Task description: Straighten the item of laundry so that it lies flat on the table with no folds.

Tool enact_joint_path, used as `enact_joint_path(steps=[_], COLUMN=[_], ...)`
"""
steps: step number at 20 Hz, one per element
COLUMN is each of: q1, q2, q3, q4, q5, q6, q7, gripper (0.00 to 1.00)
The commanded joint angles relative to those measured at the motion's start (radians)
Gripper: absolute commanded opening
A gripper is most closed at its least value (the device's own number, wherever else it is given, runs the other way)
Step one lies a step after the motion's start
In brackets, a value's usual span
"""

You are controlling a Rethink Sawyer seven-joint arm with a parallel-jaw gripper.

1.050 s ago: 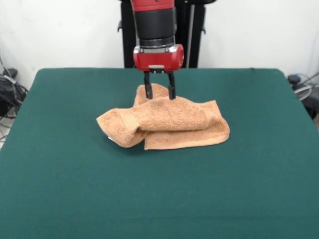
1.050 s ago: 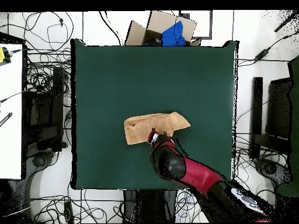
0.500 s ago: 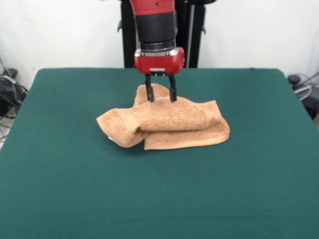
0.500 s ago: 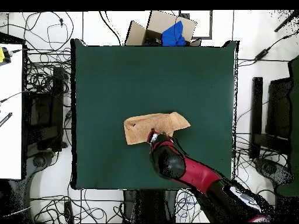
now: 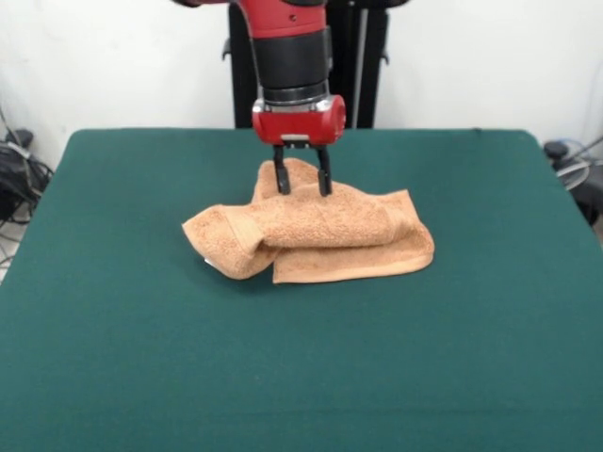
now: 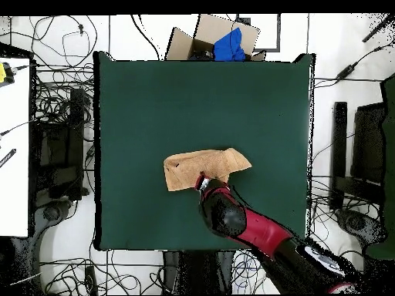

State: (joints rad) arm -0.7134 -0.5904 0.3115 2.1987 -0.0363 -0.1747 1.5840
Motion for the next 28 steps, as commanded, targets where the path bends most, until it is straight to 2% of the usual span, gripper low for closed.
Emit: enact_joint_path(steps=[1,20,28], q1=[-0.034,-0.064,-0.09], q2=[0.015,0.005,0.009], q3=[0.087,0.105,0.11], q4=[-0.087,-0.104,-0.136], q5=[0.005,0.002,-0.011], q6=[0.105,0.147,0.197], q7=[0.151,0.134,0.091], gripper=[1.0,1.0,1.0])
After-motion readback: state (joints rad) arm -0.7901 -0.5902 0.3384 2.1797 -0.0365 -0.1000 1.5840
